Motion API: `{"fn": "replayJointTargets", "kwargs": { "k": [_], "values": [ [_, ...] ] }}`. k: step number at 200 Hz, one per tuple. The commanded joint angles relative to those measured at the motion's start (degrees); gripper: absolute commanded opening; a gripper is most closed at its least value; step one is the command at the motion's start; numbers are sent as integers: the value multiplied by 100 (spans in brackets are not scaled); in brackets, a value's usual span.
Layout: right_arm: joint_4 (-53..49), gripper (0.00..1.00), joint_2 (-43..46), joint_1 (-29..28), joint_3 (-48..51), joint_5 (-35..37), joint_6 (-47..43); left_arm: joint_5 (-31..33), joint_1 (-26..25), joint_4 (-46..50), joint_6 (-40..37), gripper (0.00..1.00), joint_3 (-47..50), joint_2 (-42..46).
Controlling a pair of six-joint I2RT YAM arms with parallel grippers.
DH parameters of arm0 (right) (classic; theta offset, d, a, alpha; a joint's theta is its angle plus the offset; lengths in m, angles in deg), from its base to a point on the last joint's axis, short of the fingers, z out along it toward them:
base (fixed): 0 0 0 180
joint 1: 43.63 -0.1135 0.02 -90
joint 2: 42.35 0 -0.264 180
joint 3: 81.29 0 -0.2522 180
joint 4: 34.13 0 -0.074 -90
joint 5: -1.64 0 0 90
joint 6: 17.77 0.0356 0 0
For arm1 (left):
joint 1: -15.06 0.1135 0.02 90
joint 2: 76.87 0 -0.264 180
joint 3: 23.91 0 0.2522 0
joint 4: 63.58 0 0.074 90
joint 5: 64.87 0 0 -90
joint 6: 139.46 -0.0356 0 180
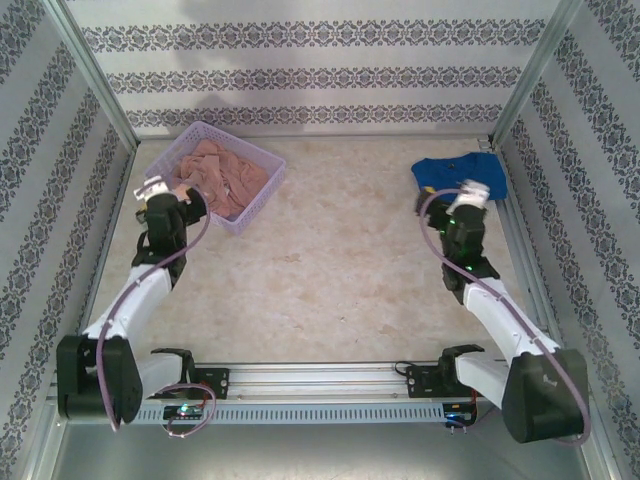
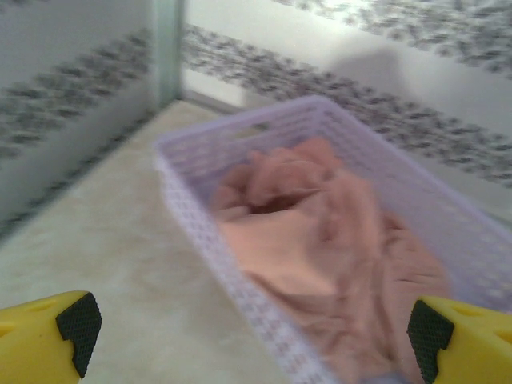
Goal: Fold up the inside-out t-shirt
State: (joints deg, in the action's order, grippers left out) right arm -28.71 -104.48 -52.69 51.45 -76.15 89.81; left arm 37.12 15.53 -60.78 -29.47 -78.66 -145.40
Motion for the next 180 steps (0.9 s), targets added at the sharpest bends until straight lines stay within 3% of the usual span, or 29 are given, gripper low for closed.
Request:
{"fn": "replayJointTargets", "kwargs": {
  "k": [1, 27, 52, 78, 94, 112, 129, 153, 180],
  "values": [
    [-886, 97, -597, -1094, -837, -597, -564, -1081, -3, 1172, 315, 100, -830, -1032],
    [-964, 98, -1197, -1866, -1323, -337, -837, -494, 6, 2572, -347, 100, -2583, -2624],
    [-873, 98, -1546, -2006, -1462, -403, -622, -30, 6, 3584, -746, 100, -4150, -3997],
    [-888, 98, -1653, -2073, -1445, -392, -414, -186, 15, 4267, -936, 99, -5240, -5051],
    [-949, 98, -1688, -2074, -1413, -318, -287, -473, 15, 4680, -1001, 89, -5958, -5627],
    [-1063, 98, -1692, -2072, -1388, -257, -203, -843, 6, 5028, -1058, 64, -6667, -6085],
    [-1206, 98, -1675, -2074, -1420, -181, -130, -986, -16, 5018, -1084, 42, -7002, -5988],
    [-1464, 98, -1596, -2074, -1564, -106, -132, -1078, -72, 4649, -1079, 0, -6959, -4950],
    [-1809, 98, -1416, -2067, -1792, 30, -268, -1542, -272, 3633, -775, 0, -6195, -2953]
  ]
}}
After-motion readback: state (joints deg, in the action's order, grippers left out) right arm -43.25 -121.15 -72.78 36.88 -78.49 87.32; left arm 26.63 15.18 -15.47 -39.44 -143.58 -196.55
